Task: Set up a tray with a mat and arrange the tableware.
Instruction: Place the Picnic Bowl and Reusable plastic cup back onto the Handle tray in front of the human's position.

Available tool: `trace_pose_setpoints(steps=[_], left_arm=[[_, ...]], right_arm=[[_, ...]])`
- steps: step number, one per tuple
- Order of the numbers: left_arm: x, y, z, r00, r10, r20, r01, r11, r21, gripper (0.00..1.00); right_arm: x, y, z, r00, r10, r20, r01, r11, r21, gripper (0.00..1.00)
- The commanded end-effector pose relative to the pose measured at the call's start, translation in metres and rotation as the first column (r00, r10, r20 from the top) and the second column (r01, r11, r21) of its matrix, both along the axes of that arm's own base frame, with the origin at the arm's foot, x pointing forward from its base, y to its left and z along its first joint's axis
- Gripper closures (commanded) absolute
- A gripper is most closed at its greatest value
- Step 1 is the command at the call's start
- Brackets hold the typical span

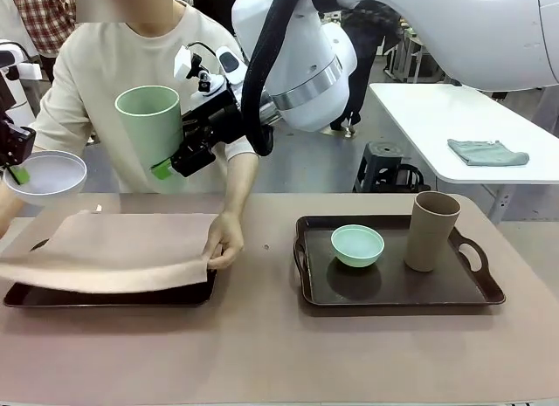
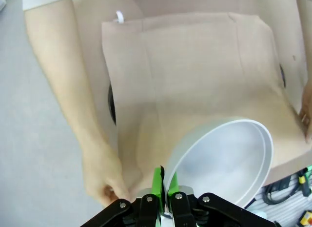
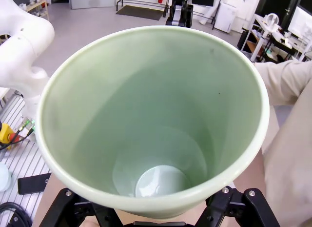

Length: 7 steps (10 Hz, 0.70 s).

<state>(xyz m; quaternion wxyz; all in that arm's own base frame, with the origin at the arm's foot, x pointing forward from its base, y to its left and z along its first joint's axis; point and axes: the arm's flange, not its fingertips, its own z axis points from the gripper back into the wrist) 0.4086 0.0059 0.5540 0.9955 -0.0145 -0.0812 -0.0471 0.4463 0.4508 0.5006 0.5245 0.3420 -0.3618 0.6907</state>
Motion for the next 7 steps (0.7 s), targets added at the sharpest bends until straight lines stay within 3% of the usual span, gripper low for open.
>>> trace_pose_setpoints(steps=[1, 7], left_arm=[[0.0002, 0.0007, 0.0013, 1.000, -0.006, 0.004, 0.006, 1.000, 0.001, 1.00], [0.0002, 0.0007, 0.0013, 1.000, -0.006, 0.004, 0.006, 1.000, 0.001, 1.00]], right_arm=[[-0.0011, -0.0007, 0.0028, 1.000, 0.000, -0.006, 0.000, 1.000, 0.008, 0.75], [-0.0011, -0.0007, 0.0028, 1.000, 0.000, -0.006, 0.000, 1.000, 0.008, 0.75]])
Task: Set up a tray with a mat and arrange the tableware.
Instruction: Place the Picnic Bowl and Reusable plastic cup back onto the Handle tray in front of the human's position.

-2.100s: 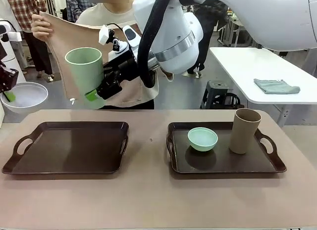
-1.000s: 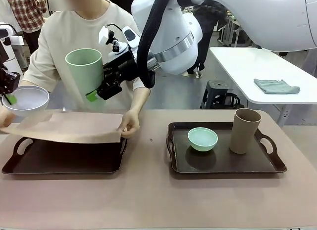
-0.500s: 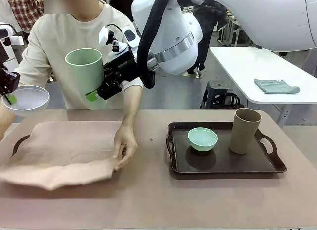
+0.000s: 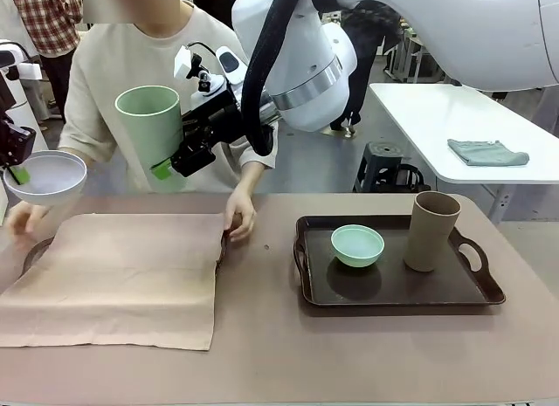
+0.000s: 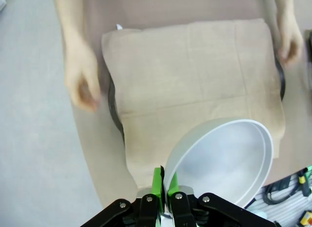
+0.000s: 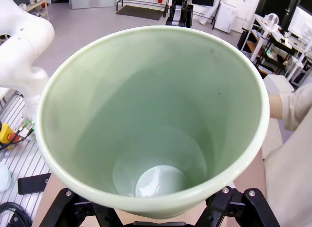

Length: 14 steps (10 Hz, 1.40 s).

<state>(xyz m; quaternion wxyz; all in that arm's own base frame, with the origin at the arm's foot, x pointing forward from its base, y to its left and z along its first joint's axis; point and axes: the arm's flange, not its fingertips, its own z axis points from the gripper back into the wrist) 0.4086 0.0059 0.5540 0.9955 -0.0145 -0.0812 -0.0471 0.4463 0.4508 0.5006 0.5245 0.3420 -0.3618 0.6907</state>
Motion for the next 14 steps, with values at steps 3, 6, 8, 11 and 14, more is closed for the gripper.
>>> trace_pose_setpoints(steps=[3, 6, 8, 11, 14], left_arm=[[0.0002, 0.0007, 0.0013, 1.000, -0.006, 0.004, 0.006, 1.000, 0.001, 1.00], [0.0002, 0.0007, 0.0013, 1.000, -0.006, 0.004, 0.006, 1.000, 0.001, 1.00], [0.0002, 0.0007, 0.0013, 1.000, -0.006, 0.004, 0.006, 1.000, 0.001, 1.00], [0.0002, 0.0007, 0.0013, 1.000, -0.006, 0.004, 0.006, 1.000, 0.001, 1.00], [0.0002, 0.0007, 0.0013, 1.000, -0.006, 0.004, 0.006, 1.000, 0.001, 1.00]], right_arm=[[-0.0011, -0.0007, 0.0029, 1.000, 0.000, -0.006, 0.000, 1.000, 0.008, 0.75], [-0.0011, -0.0007, 0.0029, 1.000, 0.000, -0.006, 0.000, 1.000, 0.008, 0.75], [-0.0011, -0.0007, 0.0029, 1.000, 0.000, -0.006, 0.000, 1.000, 0.008, 0.75], [-0.0011, -0.0007, 0.0029, 1.000, 0.000, -0.006, 0.000, 1.000, 0.008, 0.75], [-0.0011, -0.0007, 0.0029, 1.000, 0.000, -0.006, 0.000, 1.000, 0.008, 0.75]])
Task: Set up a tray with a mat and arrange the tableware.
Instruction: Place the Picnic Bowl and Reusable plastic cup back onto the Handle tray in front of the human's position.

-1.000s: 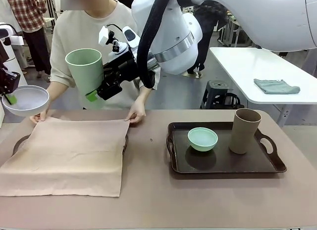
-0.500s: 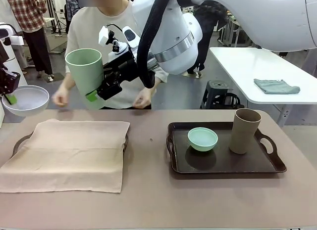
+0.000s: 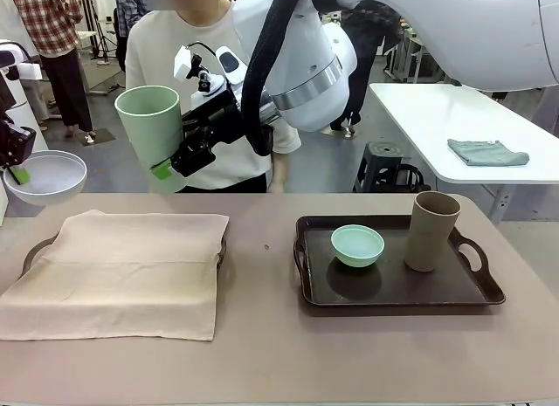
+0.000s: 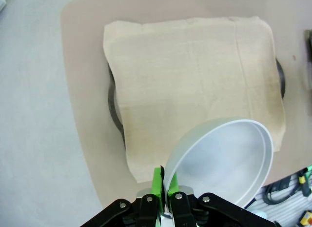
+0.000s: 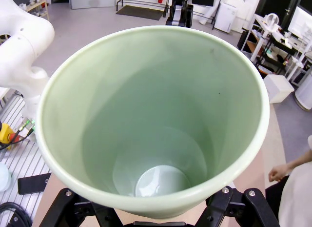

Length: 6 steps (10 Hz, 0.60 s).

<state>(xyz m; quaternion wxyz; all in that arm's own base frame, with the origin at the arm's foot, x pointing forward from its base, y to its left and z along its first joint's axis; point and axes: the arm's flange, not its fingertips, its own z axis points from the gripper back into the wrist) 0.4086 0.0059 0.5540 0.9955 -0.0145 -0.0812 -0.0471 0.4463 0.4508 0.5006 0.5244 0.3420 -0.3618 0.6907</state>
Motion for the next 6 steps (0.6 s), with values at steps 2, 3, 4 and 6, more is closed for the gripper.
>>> trace_pose_setpoints(steps=[2, 3, 4, 6], left_arm=[[0.000, 0.001, 0.001, 1.000, -0.006, 0.004, 0.006, 1.000, 0.001, 1.00], [0.000, 0.001, 0.001, 1.000, -0.006, 0.004, 0.006, 1.000, 0.001, 1.00], [0.000, 0.000, 0.000, 1.000, 0.000, 0.000, 0.000, 1.000, 0.000, 0.96], [0.023, 0.017, -0.041, 1.000, 0.006, 0.002, -0.006, 0.999, -0.044, 0.96]], right_arm=[[-0.001, -0.001, 0.003, 1.000, 0.000, -0.006, 0.000, 1.000, 0.008, 0.75], [-0.001, -0.001, 0.003, 1.000, 0.000, -0.006, 0.000, 1.000, 0.008, 0.75], [0.000, 0.000, 0.000, 1.000, 0.000, 0.000, 0.000, 1.000, 0.000, 0.19], [0.013, 0.002, -0.042, 1.000, 0.025, 0.001, -0.025, 0.999, 0.039, 0.19]])
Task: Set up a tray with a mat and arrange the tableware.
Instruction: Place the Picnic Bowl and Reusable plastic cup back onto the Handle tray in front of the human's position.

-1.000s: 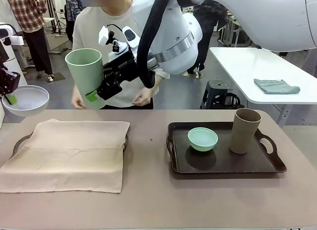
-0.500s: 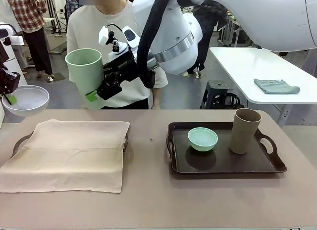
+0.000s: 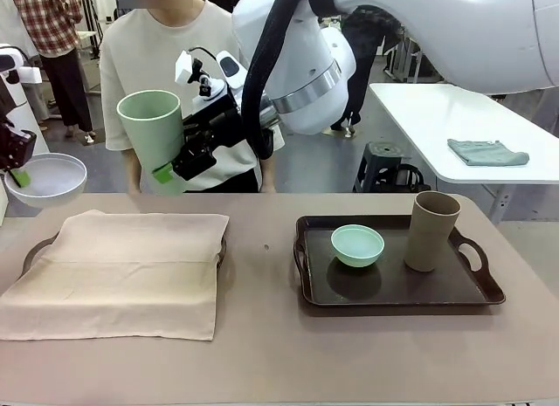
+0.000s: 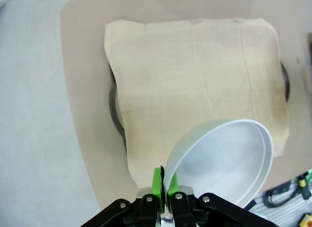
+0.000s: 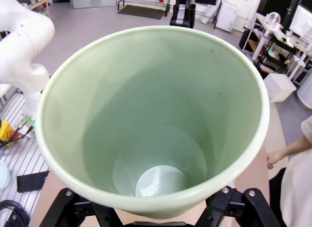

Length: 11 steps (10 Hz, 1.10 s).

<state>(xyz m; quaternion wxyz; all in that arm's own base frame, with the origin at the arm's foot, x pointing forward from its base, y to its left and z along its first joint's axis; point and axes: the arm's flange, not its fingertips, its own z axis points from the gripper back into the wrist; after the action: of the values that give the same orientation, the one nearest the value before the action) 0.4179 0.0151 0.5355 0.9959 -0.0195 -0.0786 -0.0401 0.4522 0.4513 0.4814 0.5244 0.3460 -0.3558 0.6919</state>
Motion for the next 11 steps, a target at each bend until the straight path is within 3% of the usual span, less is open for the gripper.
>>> trace_pose_setpoints(steps=[1, 5, 7, 8, 11], left_arm=[[0.023, 0.014, -0.035, 1.000, -0.010, 0.014, 0.010, 0.999, -0.050, 0.96], [0.046, 0.024, -0.086, 0.997, -0.029, -0.074, 0.019, 0.991, -0.131, 0.96], [0.050, 0.027, -0.092, 0.990, 0.011, -0.140, -0.031, 0.989, -0.141, 0.96], [0.042, 0.022, -0.096, 0.996, -0.007, -0.086, -0.003, 0.994, -0.110, 0.96], [0.049, 0.023, -0.111, 0.992, -0.007, -0.126, -0.010, 0.990, -0.138, 0.96]], right_arm=[[0.014, 0.006, -0.042, 1.000, 0.012, -0.012, -0.011, 0.998, 0.067, 0.19], [0.032, 0.021, -0.117, 0.984, 0.005, -0.178, 0.013, 0.995, 0.097, 0.19], [0.035, 0.022, -0.117, 0.979, -0.040, -0.198, 0.056, 0.995, 0.078, 0.19], [0.030, 0.017, -0.130, 0.983, 0.001, -0.185, 0.011, 0.998, 0.063, 0.19], [0.036, 0.022, -0.139, 0.977, -0.020, -0.212, 0.033, 0.998, 0.057, 0.19]])
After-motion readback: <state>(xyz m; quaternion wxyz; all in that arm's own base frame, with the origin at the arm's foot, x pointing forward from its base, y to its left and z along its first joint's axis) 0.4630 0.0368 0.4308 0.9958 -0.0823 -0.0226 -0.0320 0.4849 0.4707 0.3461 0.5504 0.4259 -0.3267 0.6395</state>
